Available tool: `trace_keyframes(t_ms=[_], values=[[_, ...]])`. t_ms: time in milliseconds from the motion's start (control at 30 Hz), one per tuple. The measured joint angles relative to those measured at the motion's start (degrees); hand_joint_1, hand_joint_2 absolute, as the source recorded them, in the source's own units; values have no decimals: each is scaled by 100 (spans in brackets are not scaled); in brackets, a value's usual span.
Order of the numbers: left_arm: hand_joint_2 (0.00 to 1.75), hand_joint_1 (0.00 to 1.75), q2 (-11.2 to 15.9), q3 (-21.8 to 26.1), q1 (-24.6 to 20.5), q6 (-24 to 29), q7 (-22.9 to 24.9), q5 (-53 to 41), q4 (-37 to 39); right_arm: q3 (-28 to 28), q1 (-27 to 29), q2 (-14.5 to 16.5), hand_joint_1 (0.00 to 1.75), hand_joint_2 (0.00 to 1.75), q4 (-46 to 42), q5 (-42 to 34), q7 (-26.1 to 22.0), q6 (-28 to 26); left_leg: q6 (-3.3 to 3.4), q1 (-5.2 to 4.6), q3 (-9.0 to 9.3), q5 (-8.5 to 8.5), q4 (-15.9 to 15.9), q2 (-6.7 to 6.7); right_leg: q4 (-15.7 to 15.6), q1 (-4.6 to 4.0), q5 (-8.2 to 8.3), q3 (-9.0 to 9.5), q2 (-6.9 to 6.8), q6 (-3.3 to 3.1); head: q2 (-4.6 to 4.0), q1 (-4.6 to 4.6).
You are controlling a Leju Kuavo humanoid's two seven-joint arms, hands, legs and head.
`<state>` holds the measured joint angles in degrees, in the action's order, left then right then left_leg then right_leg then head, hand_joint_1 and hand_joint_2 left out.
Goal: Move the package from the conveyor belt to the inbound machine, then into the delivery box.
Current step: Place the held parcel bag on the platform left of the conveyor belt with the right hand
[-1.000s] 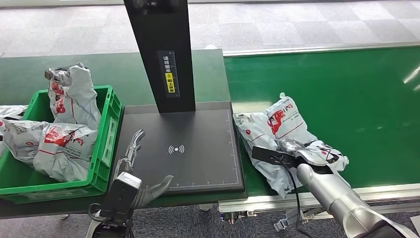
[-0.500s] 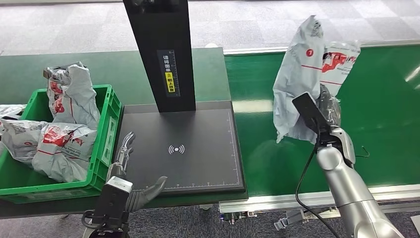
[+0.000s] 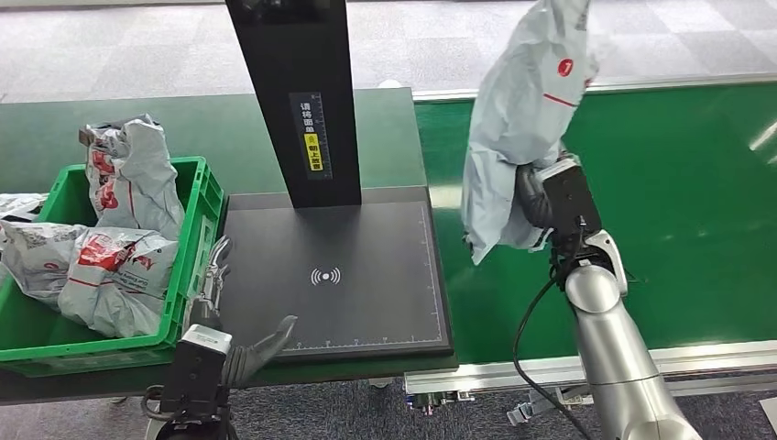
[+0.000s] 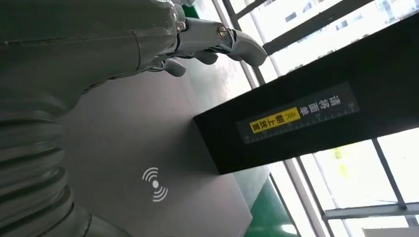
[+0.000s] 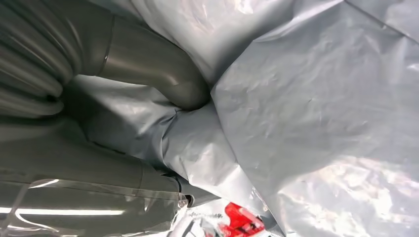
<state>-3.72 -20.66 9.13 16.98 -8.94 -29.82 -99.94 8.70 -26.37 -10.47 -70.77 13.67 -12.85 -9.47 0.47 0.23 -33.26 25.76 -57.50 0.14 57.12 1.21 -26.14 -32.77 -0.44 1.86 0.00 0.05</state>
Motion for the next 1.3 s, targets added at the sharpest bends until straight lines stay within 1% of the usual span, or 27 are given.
trace_keyframes(t_ms=[167,333,433,533,633,767,800,900,933,1133,1300], values=[[175,0,0,276,-1,195,-78,-9,-30,782,134,330,175,175,-272,-578,201,918,-1,3,-2,-1,2,2,1,-4,-2,-3,1,-3,0,0],[175,0,3,470,-21,206,-155,22,-38,1686,215,404,175,175,-298,-1009,380,1399,-1,3,-3,-1,1,1,1,-2,-3,-3,-1,-4,0,0],[175,0,4,507,-39,199,-157,31,-37,2129,247,399,175,175,-279,-1153,455,1502,-1,1,-4,0,1,2,1,0,-2,-4,0,-4,0,1],[175,0,5,510,-38,198,-141,28,-37,2450,222,398,175,175,-199,-1228,553,1530,-1,0,-5,0,1,1,0,1,-2,-4,0,-3,0,1],[175,0,8,507,8,278,-116,27,-40,2671,116,400,175,175,0,-1247,631,1493,-1,0,-4,0,1,1,0,1,-2,-4,0,-3,0,1],[175,0,11,497,127,358,-20,1,-88,2864,-148,400,175,175,422,-1115,744,1287,-1,0,-2,-1,0,1,0,0,-2,-3,0,-3,0,0],[175,0,11,491,144,361,8,-10,-103,2896,-226,399,146,175,560,-1093,764,1242,-1,0,-2,-1,0,1,0,0,-2,-3,0,-3,0,1],[175,0,11,456,156,351,68,-29,-125,2966,-451,398,15,175,995,-1083,815,1188,-1,0,-1,-1,0,1,0,1,-1,-1,0,-3,0,1],[175,0,11,441,155,347,80,-33,-126,2989,-523,398,0,175,1141,-1087,832,1185,-1,0,-1,-1,0,1,0,1,-1,-1,0,-2,0,1],[175,0,11,393,123,345,125,-43,-126,3117,-922,423,0,175,1840,-1094,943,1227,-1,0,-2,-1,-1,1,1,1,0,-2,0,-2,0,1],[175,0,11,386,116,346,142,-68,-126,3191,-1122,450,0,175,2129,-1208,914,1456,-1,0,-2,-1,-1,1,1,0,0,-3,0,-3,0,1]])
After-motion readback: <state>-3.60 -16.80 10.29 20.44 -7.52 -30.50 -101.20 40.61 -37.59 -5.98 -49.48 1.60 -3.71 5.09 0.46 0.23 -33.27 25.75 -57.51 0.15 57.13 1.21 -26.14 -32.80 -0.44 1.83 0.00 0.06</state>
